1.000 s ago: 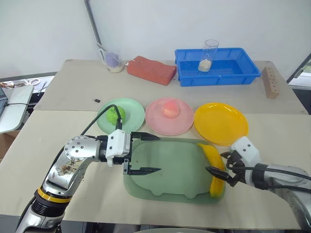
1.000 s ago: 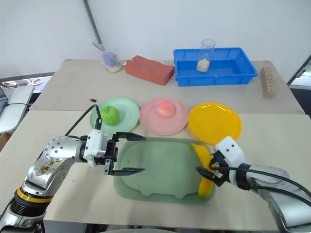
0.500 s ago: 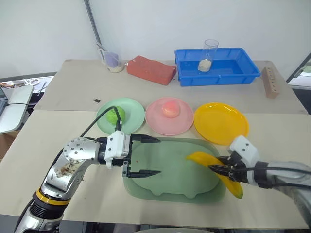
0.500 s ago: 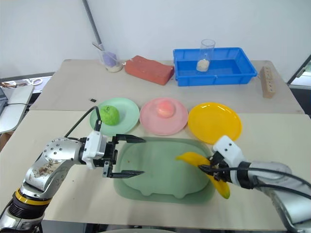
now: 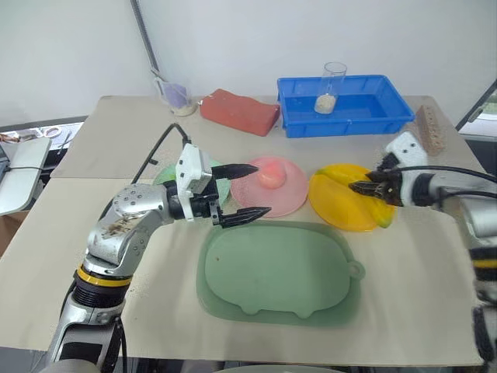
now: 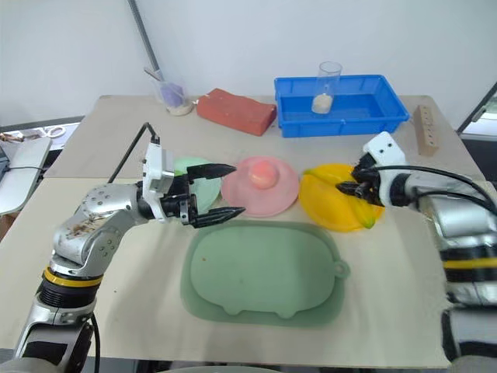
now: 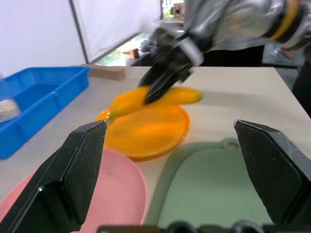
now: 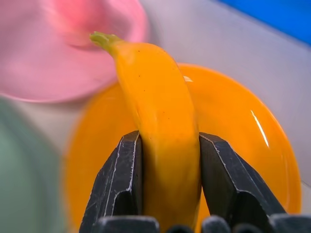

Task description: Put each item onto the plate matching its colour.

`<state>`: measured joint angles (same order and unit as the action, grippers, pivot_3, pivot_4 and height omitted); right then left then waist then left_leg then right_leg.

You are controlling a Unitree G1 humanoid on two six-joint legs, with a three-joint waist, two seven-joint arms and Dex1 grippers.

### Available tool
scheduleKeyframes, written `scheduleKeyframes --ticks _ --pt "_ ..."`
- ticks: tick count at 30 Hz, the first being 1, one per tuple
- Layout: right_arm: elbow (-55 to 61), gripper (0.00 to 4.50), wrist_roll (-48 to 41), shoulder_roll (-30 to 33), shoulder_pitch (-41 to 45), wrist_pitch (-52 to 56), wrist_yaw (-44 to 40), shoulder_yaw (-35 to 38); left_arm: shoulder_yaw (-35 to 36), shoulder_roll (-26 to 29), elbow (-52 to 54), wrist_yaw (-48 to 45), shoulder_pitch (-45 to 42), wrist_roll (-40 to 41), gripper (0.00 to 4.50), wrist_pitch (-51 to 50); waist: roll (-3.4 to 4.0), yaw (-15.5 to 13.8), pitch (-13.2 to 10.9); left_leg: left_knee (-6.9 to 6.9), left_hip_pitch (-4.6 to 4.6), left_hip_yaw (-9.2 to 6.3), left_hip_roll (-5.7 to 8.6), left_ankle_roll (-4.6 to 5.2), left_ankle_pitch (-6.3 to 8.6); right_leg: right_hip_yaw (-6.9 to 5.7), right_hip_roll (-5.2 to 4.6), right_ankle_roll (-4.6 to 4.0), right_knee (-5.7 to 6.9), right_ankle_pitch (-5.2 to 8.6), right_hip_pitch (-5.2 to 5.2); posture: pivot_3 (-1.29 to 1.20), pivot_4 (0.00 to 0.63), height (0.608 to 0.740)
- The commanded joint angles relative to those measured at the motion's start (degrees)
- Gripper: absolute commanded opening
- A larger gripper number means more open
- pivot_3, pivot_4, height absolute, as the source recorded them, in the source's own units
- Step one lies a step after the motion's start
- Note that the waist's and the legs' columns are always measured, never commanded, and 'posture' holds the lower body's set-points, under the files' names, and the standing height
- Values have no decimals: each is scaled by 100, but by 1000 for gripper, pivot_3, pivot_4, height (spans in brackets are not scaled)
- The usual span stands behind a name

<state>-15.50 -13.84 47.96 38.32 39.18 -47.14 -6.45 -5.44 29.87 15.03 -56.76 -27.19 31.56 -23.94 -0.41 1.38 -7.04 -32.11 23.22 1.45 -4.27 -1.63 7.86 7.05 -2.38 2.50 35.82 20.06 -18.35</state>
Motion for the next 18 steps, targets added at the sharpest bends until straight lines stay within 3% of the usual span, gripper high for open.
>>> scheduleKeyframes --ticks 1,5,6,14,18 --pt "-876 2972 397 -132 456 -681 -137 -98 56 10 103 9 -14 -57 4500 120 3 -21 -1 0 2 0 0 0 0 -1 0 0 0 0 0 0 150 740" --pt "-1347 4354 565 -177 659 -1054 -404 -103 151 56 247 138 144 -87 4500 55 17 -71 3 -4 4 0 0 -1 0 -2 0 1 -2 0 6 0 150 740" --pt "-1343 4458 570 -161 676 -1084 -465 -68 185 68 272 179 177 -77 4500 24 20 -73 4 -6 4 0 0 -2 -1 -2 -1 1 -2 0 7 0 150 740" --pt "291 4458 -225 279 -48 -224 -642 1081 1061 181 90 1381 341 31 4500 -835 27 -68 6 -7 3 -2 0 -4 -1 -4 -1 6 3 -1 9 0 150 740" --pt "903 4458 -460 174 -770 -282 49 2217 1941 275 -854 2489 227 -484 4500 -586 19 -65 2 -8 -4 -6 0 -4 -1 -6 -1 5 4 -1 14 0 150 740"
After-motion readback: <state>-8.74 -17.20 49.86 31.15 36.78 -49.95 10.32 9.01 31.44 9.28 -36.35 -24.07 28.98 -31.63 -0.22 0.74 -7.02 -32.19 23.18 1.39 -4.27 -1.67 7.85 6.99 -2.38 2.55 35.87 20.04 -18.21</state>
